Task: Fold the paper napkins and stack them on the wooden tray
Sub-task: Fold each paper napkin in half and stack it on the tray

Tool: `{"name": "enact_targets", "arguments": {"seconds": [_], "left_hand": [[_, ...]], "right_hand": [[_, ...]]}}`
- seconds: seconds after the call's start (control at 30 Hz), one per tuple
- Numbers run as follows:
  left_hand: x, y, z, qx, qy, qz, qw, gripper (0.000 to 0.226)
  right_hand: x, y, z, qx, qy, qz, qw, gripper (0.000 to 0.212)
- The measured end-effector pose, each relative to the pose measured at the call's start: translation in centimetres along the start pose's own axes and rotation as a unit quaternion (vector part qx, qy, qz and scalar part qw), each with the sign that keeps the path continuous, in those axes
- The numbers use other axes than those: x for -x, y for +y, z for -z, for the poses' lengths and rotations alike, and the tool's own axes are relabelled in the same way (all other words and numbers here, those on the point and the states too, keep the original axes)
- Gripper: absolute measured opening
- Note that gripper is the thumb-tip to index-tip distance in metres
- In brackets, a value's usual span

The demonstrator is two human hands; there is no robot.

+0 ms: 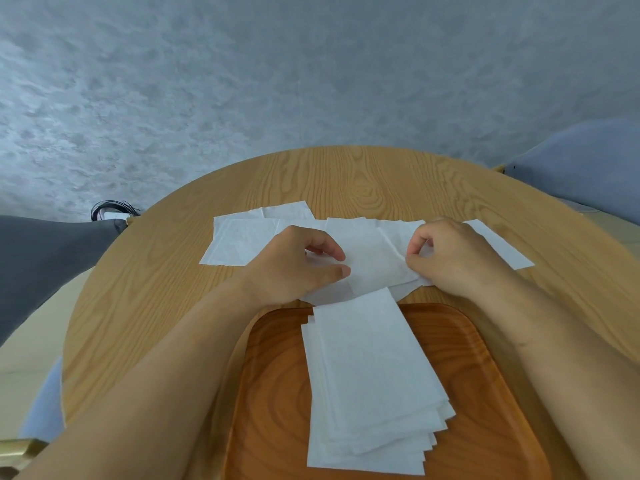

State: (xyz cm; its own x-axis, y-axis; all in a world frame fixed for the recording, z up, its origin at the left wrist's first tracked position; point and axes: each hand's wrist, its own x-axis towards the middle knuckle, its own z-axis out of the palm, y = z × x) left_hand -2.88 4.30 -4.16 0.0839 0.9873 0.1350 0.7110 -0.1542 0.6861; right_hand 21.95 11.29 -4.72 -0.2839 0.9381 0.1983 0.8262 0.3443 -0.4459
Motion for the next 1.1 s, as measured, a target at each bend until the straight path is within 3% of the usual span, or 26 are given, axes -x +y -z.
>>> {"name": "enact_targets", "arguments": {"seconds": [0.27,0.5,0.6,0.8,1.1], "left_hand": [[-0.2,-0.4,-0.1,-0.01,0.009,0.013,1.0,0.015],[-0.4,-1.3,0.1,-0.071,0.049,0.032,0.996,0.024],[-0.5,-1.5,0.2,-0.079,0.061,0.04,0.994,0.027],[-0.5,-1.6,0.2,-0.085,0.059,0.038,0.994,0.03],[-0.5,-1.5,0.3,-0.09,0.056,0.035,0.994,0.031]], "right_hand": [[-0.1,0.8,0.3,-0.011,0.011,-0.02,1.0,0.014],[0.4,-0.5,0.3,-0.038,-0.111,0.038,0.992,0.05],[0.4,-0.3,0.4,-0.047,-0.091,0.031,0.994,0.044],[0.4,-0.3,0.6,-0.046,-0.061,0.03,0.997,0.012],[0.4,-0.7,0.6,-0.079,-0.03,0.02,0.996,0.012]]}}
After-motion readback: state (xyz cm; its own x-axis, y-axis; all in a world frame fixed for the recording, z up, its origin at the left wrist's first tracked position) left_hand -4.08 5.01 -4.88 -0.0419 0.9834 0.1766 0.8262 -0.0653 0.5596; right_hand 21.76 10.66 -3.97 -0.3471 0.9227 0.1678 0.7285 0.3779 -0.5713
